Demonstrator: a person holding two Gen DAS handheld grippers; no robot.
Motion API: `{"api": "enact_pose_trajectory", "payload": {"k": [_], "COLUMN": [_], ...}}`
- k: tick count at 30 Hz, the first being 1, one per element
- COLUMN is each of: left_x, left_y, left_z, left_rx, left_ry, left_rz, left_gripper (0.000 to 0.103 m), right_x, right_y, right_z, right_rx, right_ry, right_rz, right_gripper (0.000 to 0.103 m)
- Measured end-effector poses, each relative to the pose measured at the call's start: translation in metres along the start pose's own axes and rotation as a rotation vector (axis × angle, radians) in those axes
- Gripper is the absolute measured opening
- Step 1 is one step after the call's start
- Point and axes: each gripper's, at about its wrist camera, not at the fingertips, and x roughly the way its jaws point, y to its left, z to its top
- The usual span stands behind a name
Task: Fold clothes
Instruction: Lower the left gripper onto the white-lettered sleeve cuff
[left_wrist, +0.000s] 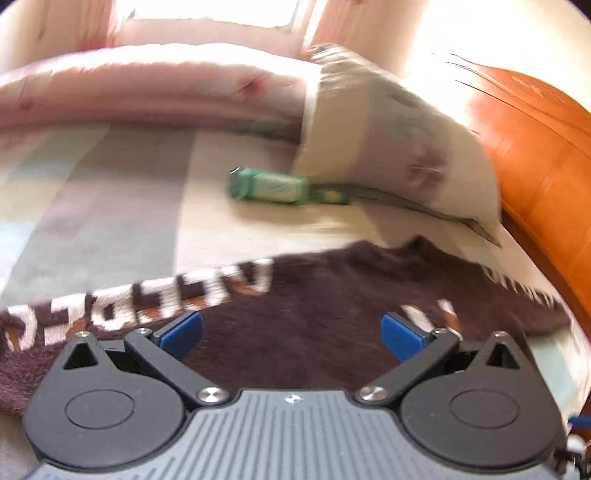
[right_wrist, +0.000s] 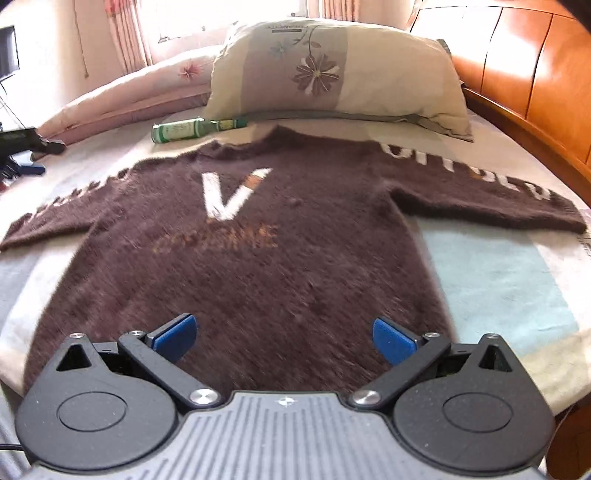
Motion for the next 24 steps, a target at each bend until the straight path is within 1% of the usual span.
{"api": "enact_pose_trajectory", "payload": {"k": [1, 3, 5, 6, 8, 13, 16, 20, 24], "left_x": [0.010, 0.024, 0.035, 0.038, 0.042, 0.028, 0.012, -0.009, -0.022], "left_y": [0.016, 0.048, 0.075, 0.086, 0.106, 0.148, 0.179, 0.220, 0.236], "left_z": [0.003, 0.001, -0.001, -0.002, -0.005, -0.012, -0.013, -0.009, -0.003], "left_rx": [-0.048, -0.173, -0.253, -0.283, -0.317, -0.325, -0.346, -0.413, -0.504], "left_ry": [0.022, 0.029, 0.042, 0.046, 0.059, 0.055, 0.037, -0.023, -0.094], "left_rz": [-0.030, -0.090, -0.120, -0.110, -0.063, 0.062, 0.118, 0.186, 0.182], "left_gripper": [0.102, 0.102, 0.102, 0.102, 0.102, 0.102, 0.102, 0.102, 0.102], "right_x": [0.002, 0.009, 0.018, 0.022, 0.031, 0.046, 0.051, 0.056, 0.060], "right_y": [0.003, 0.009, 0.015, 0.018, 0.023, 0.037, 0.043, 0.054, 0.060], "right_z": [0.003, 0.004, 0.006, 0.007, 0.009, 0.016, 0.021, 0.025, 0.028], "right_rx": [-0.006, -0.023, -0.031, -0.029, -0.030, -0.065, -0.070, -0.095, -0.107], "right_ry": [0.003, 0.015, 0.035, 0.042, 0.057, 0.075, 0.073, 0.074, 0.079], "right_rz": [0.000, -0.013, -0.013, -0.008, 0.009, 0.016, 0.034, 0.037, 0.040], "right_gripper": [0.103, 0.103, 0.103, 0.103, 0.103, 0.103, 0.103, 0.103, 0.103]}}
